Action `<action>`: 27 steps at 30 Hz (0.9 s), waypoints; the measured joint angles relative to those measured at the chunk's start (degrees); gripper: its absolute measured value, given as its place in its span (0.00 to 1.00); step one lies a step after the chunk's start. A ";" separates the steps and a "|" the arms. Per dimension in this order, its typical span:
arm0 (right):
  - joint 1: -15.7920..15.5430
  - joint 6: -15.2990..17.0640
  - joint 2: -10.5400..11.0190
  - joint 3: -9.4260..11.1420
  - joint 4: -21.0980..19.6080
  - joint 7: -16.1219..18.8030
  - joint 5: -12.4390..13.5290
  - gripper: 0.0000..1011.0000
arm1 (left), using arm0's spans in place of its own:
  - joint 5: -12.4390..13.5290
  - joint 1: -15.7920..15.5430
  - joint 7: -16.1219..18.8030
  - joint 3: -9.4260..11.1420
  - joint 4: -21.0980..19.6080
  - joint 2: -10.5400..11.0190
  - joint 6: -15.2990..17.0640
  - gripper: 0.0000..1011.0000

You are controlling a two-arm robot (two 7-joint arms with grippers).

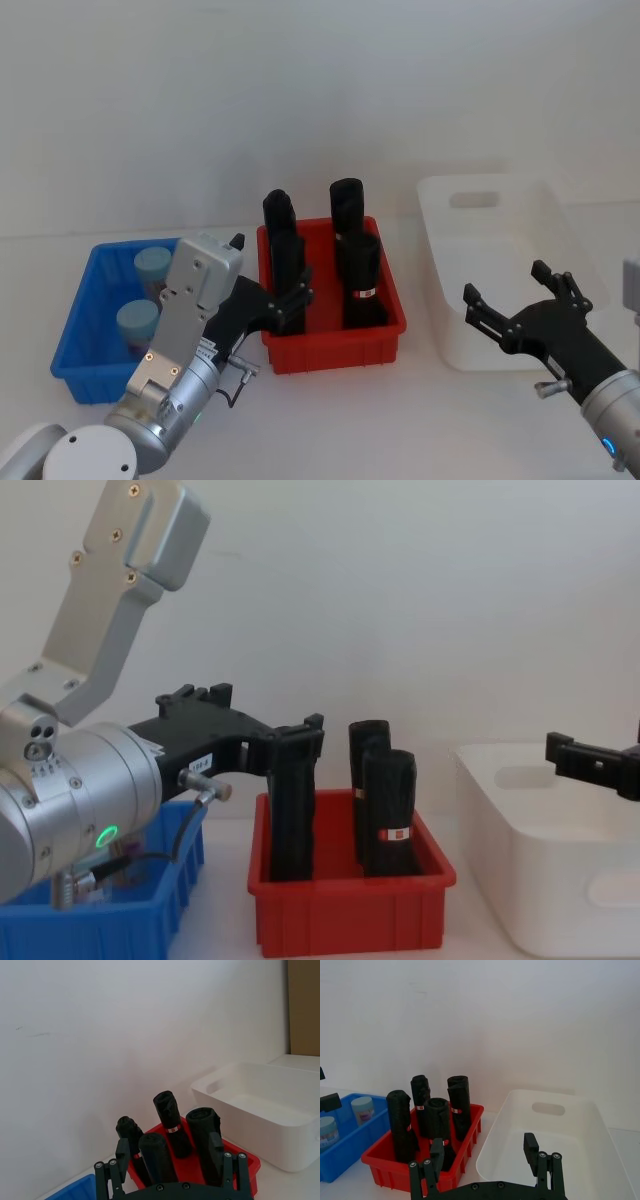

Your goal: Pick the cotton swabs from the blue box and place them into the white box.

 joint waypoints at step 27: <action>0.00 0.00 0.00 0.00 0.00 0.00 0.00 0.99 | 0.00 0.00 0.00 0.00 0.00 0.00 0.00 0.99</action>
